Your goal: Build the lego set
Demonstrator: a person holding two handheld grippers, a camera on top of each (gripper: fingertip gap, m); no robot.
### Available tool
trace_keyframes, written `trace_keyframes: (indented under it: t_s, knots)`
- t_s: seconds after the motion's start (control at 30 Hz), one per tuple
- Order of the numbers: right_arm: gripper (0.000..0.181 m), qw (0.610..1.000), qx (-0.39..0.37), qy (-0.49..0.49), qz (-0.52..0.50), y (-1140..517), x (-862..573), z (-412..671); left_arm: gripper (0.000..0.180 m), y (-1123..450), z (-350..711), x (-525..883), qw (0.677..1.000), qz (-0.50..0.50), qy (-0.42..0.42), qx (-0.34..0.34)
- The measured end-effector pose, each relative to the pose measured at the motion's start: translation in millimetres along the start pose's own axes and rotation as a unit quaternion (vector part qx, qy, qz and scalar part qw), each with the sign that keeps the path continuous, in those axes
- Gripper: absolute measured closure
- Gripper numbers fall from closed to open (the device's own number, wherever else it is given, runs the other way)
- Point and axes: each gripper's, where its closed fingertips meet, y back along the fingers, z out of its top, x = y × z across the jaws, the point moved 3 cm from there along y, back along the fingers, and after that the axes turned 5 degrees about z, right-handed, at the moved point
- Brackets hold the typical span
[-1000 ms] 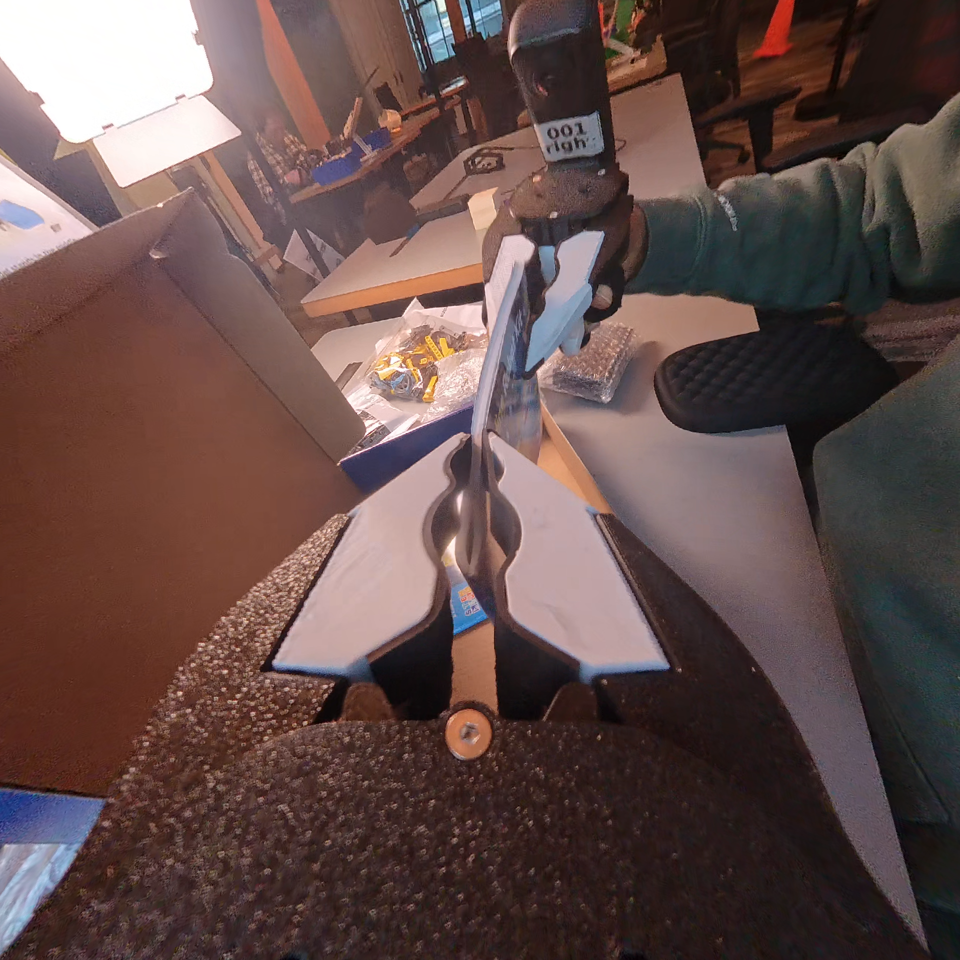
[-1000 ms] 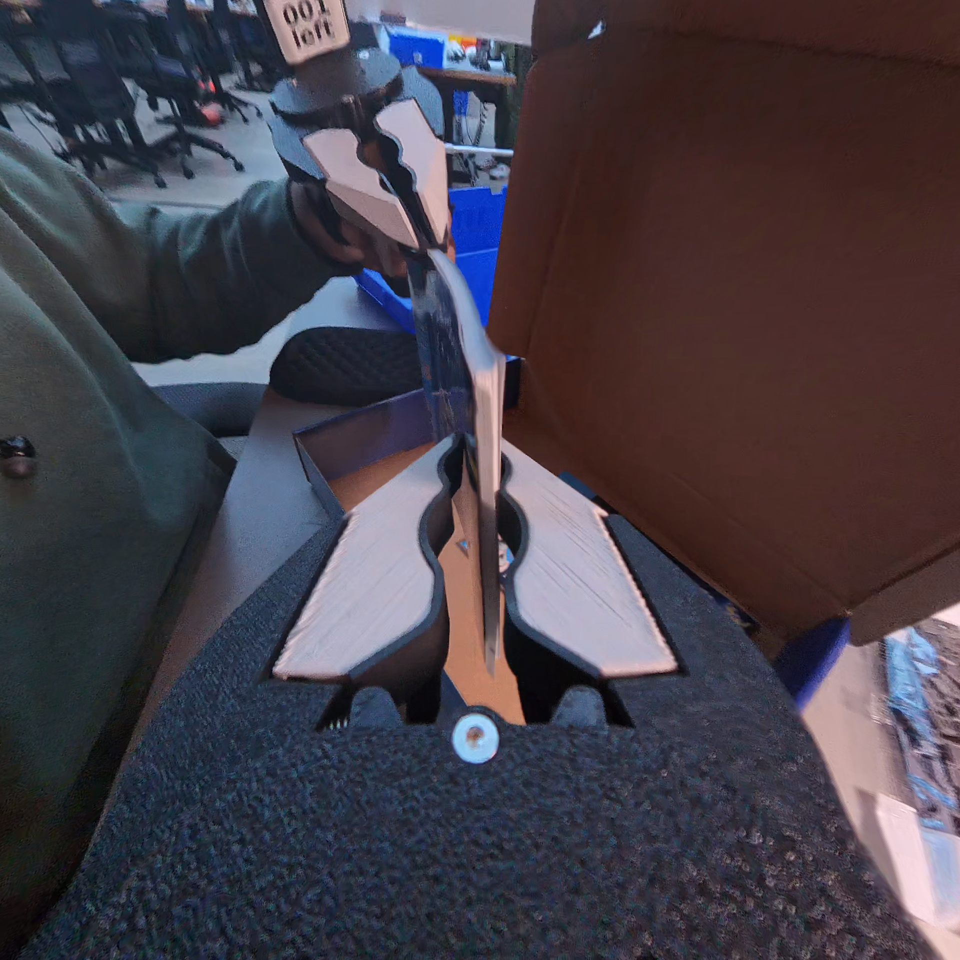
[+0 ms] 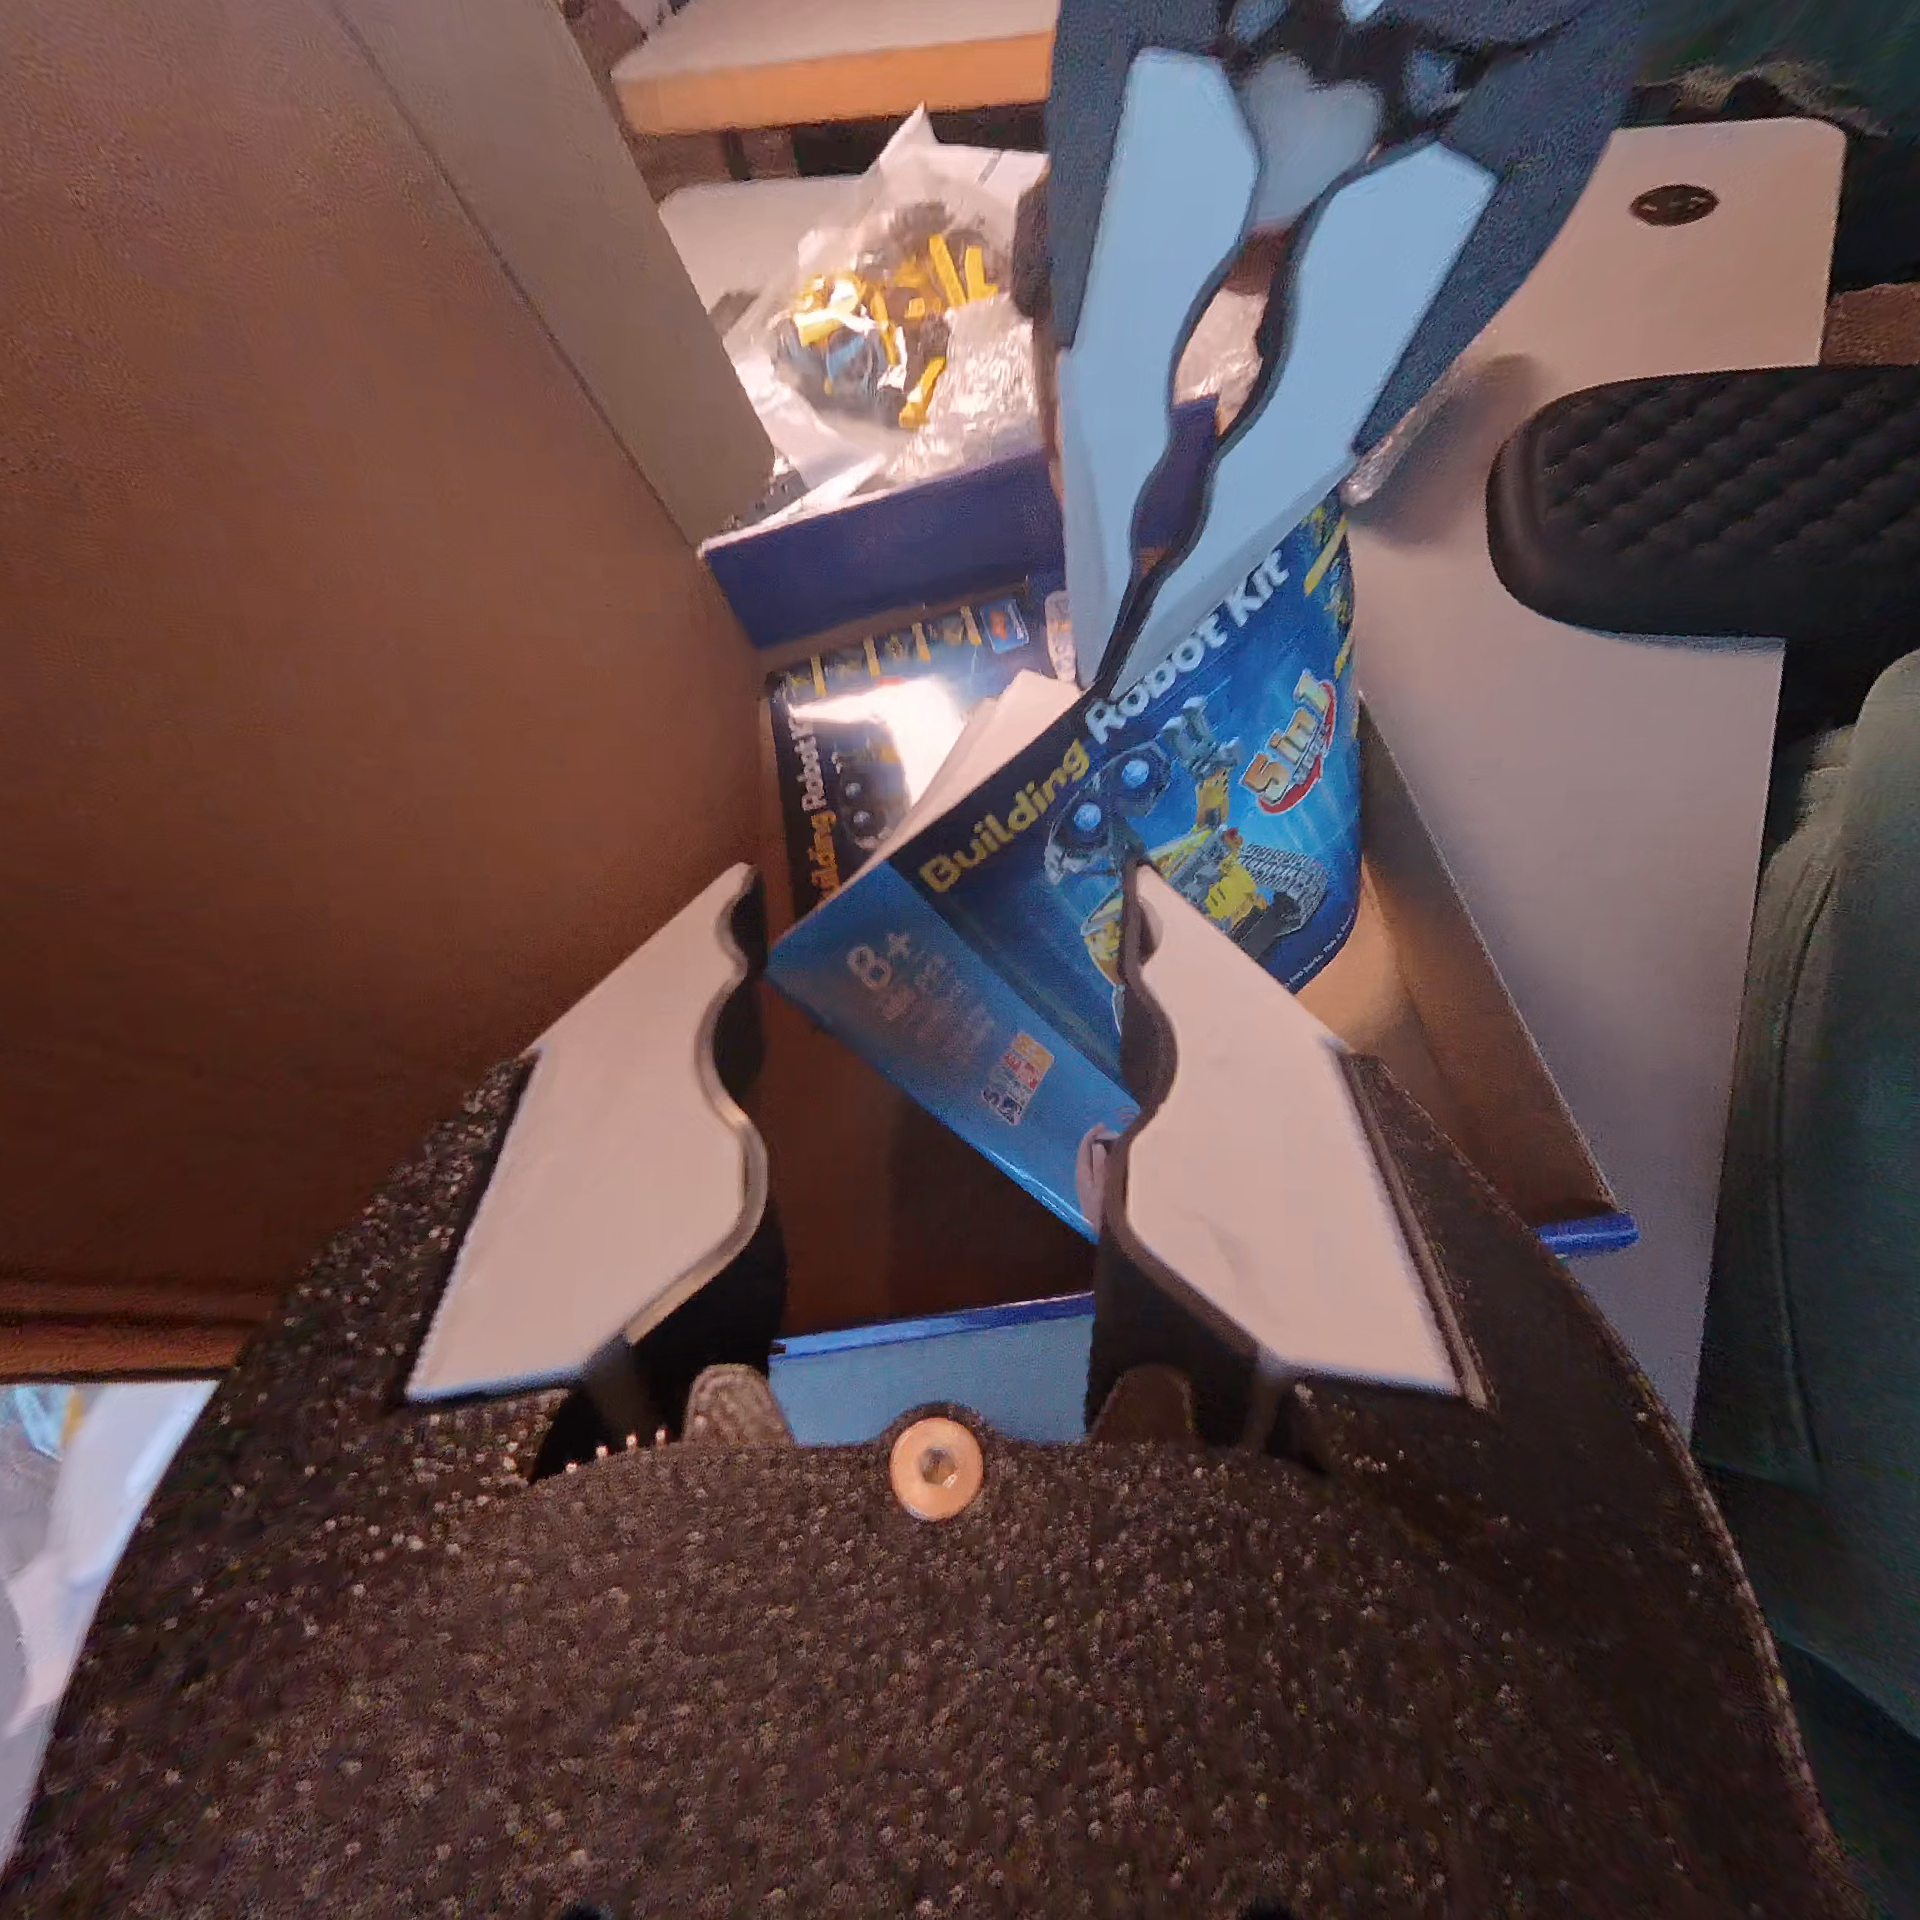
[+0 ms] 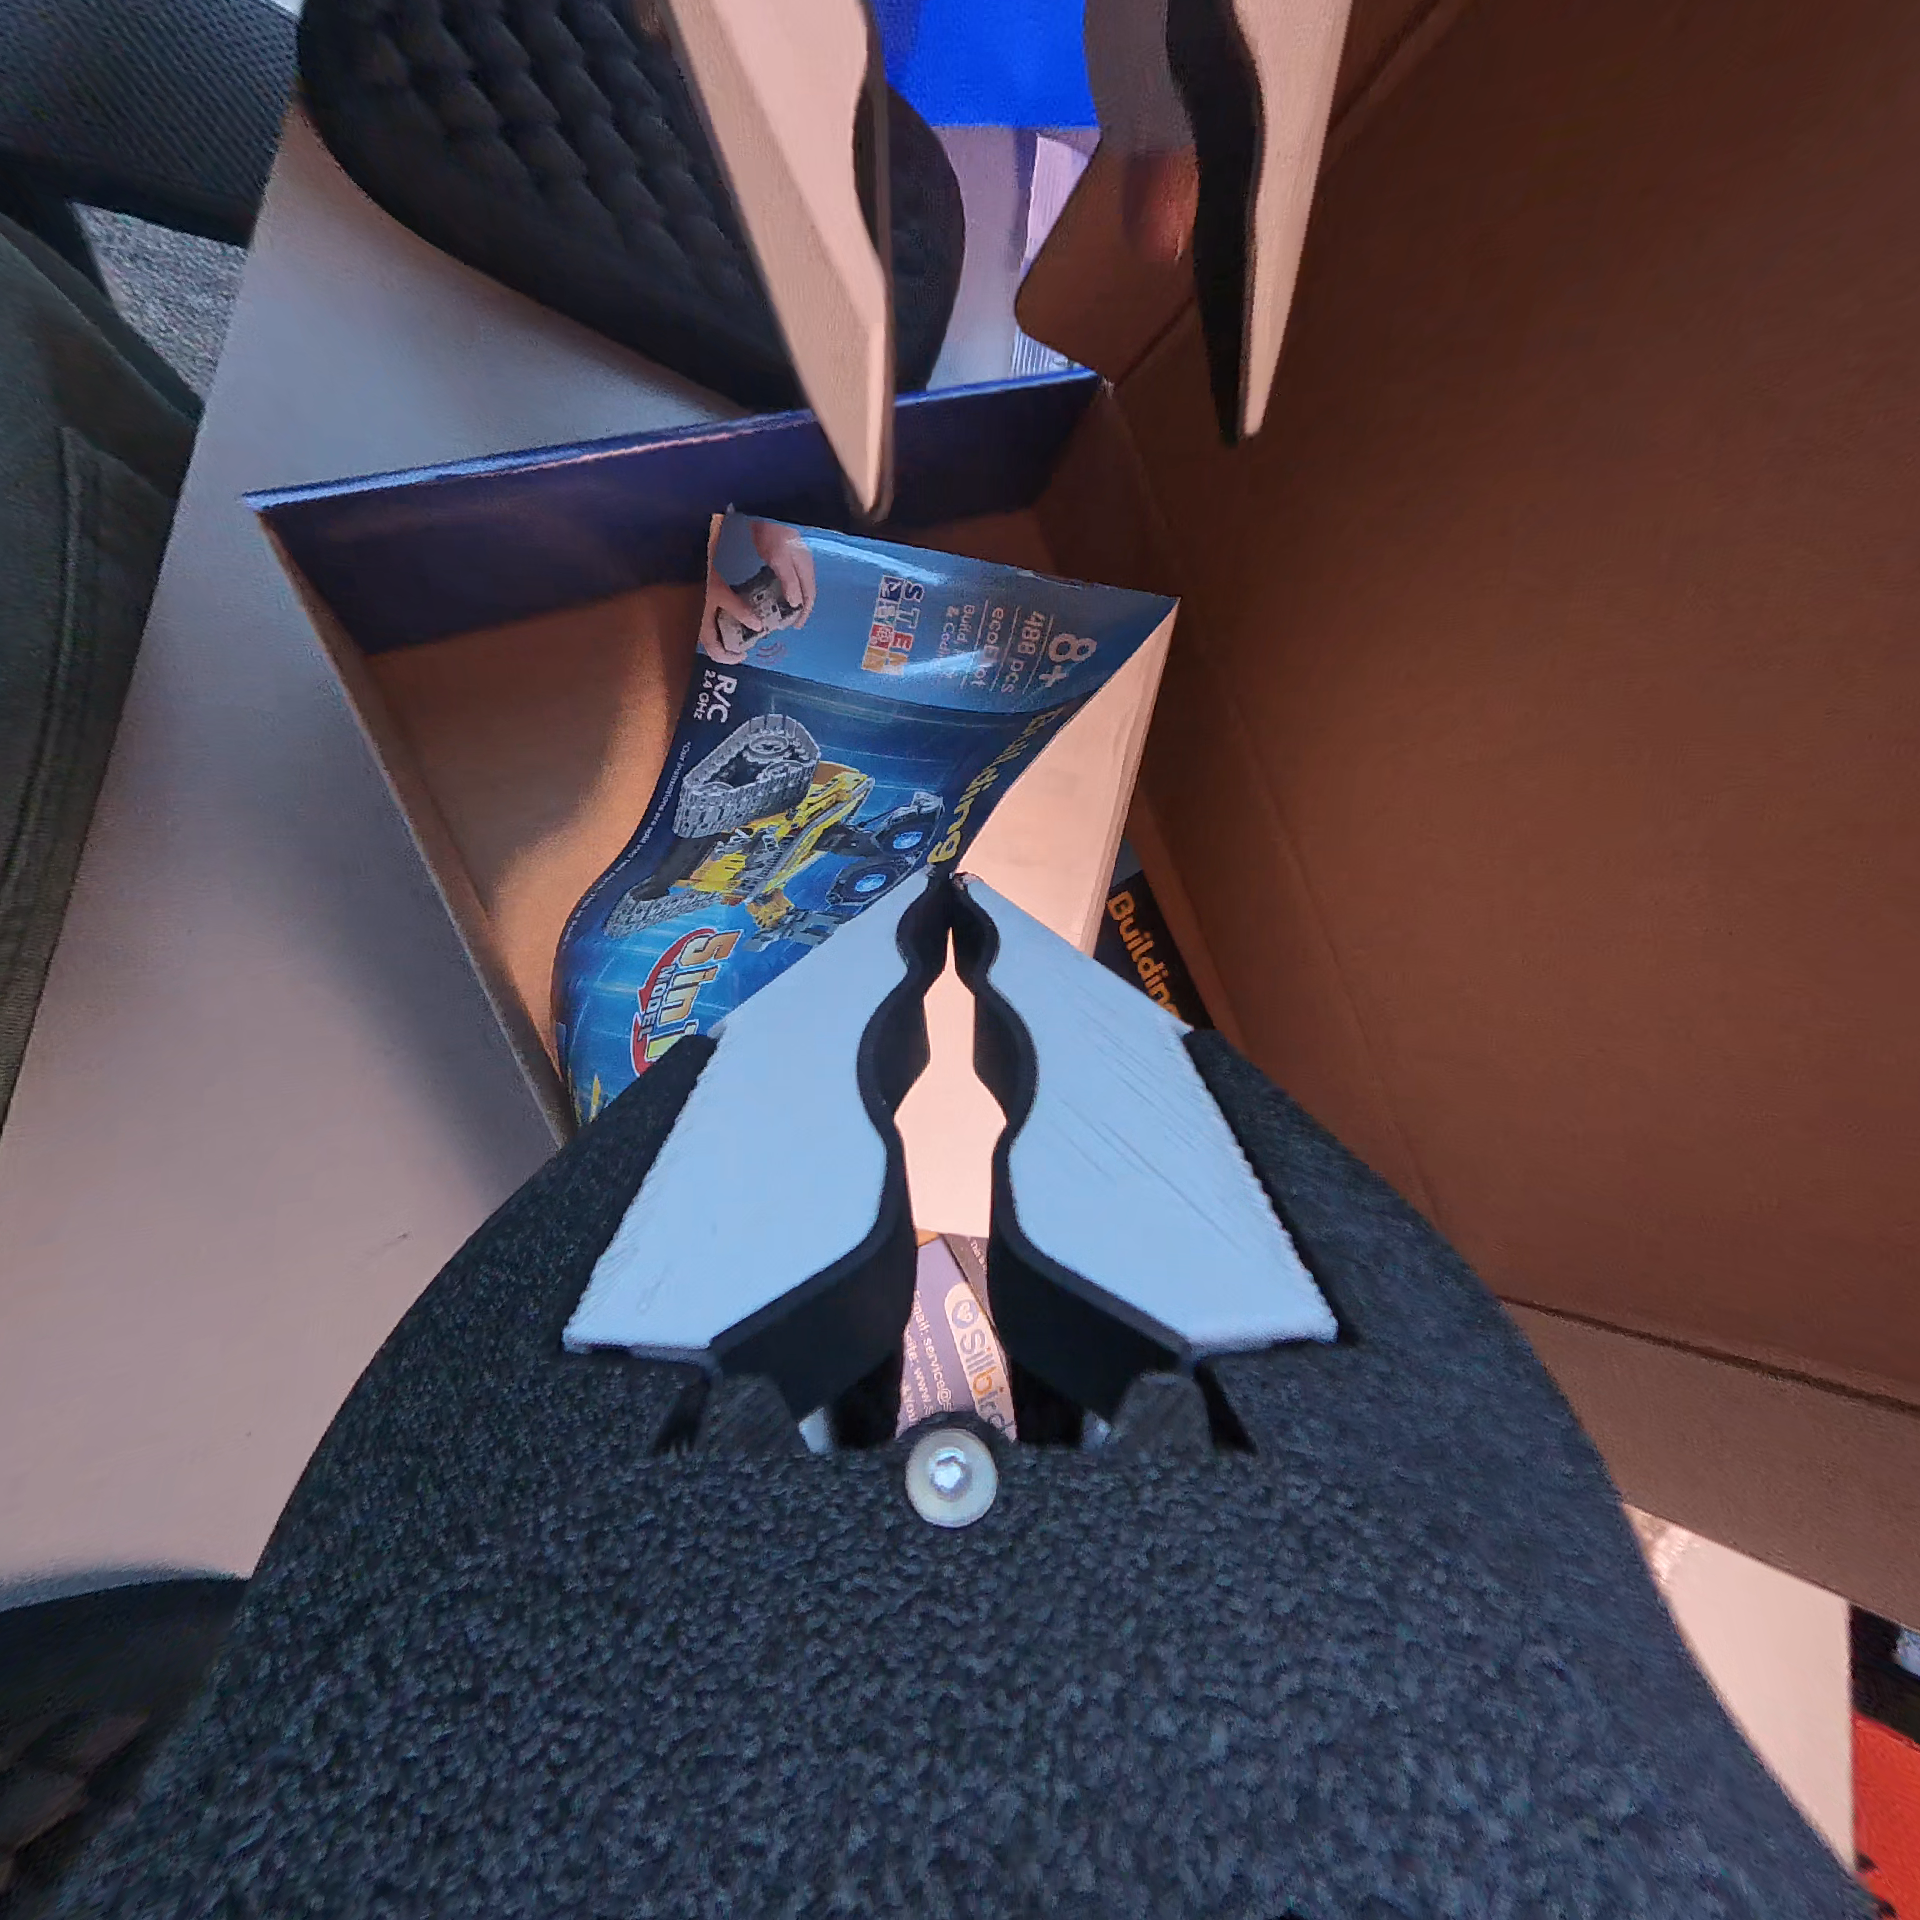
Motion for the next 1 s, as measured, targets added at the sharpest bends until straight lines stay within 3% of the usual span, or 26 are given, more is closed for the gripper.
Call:
trace_keyframes:
  t_s: [0.1, 0.17, 0.23, 0.3, 0.33, 0.47, 0.5, 0.6, 0.67, 0.7, 0.8, 0.87, 1.0]
  knots:
    - [0.181, 1.0, -0.016, 0.018, -0.015, 9.4, 9.0, 2.6, 0.096, -9.1, -22.7, -6.5, 0.997, 0.001, 0.056, 0.049]
    - [0.181, 0.999, -0.034, 0.027, -0.026, 17.2, 16.0, 2.9, 0.097, -14.0, -34.7, -13.0, 0.993, -0.015, 0.099, 0.066]
    - [0.181, 0.997, -0.057, 0.04, -0.032, 25.6, 24.7, 3.4, 0.107, -18.2, -39.0, -20.1, 0.987, -0.047, 0.141, 0.054]
    - [0.181, 0.995, -0.083, 0.052, -0.033, 34.5, 33.8, 4.3, 0.146, -20.2, -38.0, -28.4, 0.981, -0.093, 0.169, 0.032]
    - [0.181, 0.994, -0.093, 0.054, -0.031, 38.6, 38.0, 3.7, 0.155, -19.5, -35.1, -30.7, 0.98, -0.106, 0.168, 0.016]
    - [0.181, 0.993, -0.103, 0.025, -0.057, 50.0, 34.4, -4.5, 0.17, -10.0, -12.1, -34.8, 0.99, -0.092, 0.105, -0.035]
    - [0.175, 0.992, -0.101, 0.017, -0.068, 51.8, 31.0, -5.3, 0.176, -5.8, -3.3, -34.9, 0.991, -0.086, 0.092, -0.051]
    - [0.121, 0.99, -0.093, -0.005, -0.103, 54.2, 20.1, 0.8, 0.176, 7.5, 22.1, -39.3, 0.993, -0.076, 0.045, -0.081]
    - [0.106, 0.991, -0.08, -0.009, -0.11, 51.0, 17.1, 5.3, 0.176, 13.5, 35.0, -46.5, 0.994, -0.069, 0.005, -0.085]
    - [0.108, 0.991, -0.07, -0.003, -0.111, 48.5, 16.6, 6.2, 0.177, 16.0, 40.3, -49.9, 0.994, -0.068, -0.01, -0.086]
    - [0.159, 0.993, -0.058, 0.036, -0.095, 47.9, 21.0, 12.2, 0.176, 23.1, 50.5, -47.9, 0.994, -0.047, -0.039, -0.087]
    - [0.175, 0.992, -0.061, 0.051, -0.102, 58.3, 18.0, 23.7, 0.175, 31.8, 59.8, -39.9, 0.993, -0.032, -0.035, -0.109]
    - [0.178, 0.991, -0.047, 0.069, -0.107, 103.9, -1.3, 56.7, 0.163, 58.2, 87.7, -26.4, 0.981, 0.005, -0.028, -0.192]
